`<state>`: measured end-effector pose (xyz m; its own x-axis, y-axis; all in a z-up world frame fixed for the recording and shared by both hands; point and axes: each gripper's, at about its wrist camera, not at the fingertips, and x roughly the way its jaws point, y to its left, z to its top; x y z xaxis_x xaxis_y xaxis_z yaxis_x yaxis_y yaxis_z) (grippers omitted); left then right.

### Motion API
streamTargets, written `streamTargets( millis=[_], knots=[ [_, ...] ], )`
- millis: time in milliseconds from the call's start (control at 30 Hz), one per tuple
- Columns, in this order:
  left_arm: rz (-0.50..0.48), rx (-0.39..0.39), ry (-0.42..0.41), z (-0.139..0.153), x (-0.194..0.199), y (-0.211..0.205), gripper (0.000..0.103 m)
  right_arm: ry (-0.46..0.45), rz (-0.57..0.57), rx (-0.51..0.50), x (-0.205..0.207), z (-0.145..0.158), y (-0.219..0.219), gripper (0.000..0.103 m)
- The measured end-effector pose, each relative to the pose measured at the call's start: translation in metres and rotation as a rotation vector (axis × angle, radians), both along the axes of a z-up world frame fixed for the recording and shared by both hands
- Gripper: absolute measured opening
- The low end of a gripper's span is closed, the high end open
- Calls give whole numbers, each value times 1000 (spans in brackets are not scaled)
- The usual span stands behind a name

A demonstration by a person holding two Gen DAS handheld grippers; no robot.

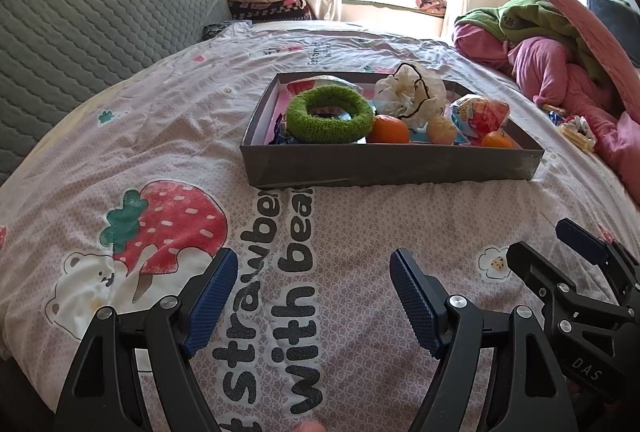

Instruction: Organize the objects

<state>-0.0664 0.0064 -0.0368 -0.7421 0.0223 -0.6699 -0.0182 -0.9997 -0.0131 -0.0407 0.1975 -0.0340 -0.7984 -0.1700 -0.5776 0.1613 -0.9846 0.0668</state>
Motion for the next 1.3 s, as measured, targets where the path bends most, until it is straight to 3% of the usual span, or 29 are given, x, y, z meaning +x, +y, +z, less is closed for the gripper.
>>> streamTargets(
  millis=[1300],
  knots=[
    [-4,1,-14,-4,0,1,79,-13,22,7,-1,-3,-3,79]
  ],
)
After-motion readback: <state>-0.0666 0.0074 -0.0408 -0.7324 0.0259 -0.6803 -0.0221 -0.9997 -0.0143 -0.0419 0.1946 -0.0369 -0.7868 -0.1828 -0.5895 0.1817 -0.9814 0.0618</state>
